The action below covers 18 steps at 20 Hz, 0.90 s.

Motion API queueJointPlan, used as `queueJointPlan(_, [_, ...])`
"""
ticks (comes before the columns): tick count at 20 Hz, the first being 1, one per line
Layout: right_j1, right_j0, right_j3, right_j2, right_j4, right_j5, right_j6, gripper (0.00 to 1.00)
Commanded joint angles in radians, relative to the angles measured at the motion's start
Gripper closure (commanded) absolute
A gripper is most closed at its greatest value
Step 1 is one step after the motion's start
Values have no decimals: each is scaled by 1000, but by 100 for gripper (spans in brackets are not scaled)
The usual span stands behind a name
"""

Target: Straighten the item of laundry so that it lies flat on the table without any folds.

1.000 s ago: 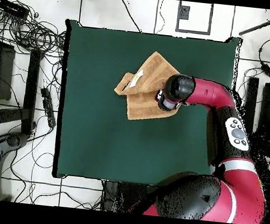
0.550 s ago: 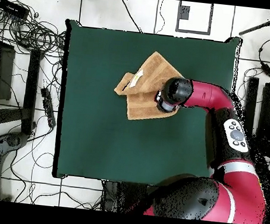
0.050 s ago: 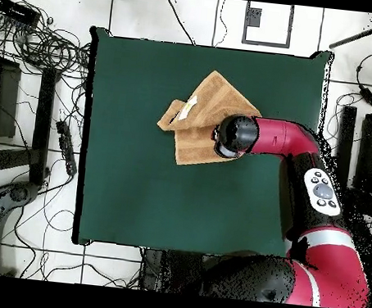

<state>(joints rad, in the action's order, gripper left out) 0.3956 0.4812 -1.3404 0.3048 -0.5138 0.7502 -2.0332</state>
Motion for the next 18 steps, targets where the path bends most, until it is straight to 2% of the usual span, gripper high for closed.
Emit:
queueJointPlan(1, [164,-16,-152,28,1,-66,27,0])
queueJointPlan(13, [292,11,-274,59,73,-13,39,0])
queueJointPlan(18, [263,1,-253,55,79,-31,15,0])
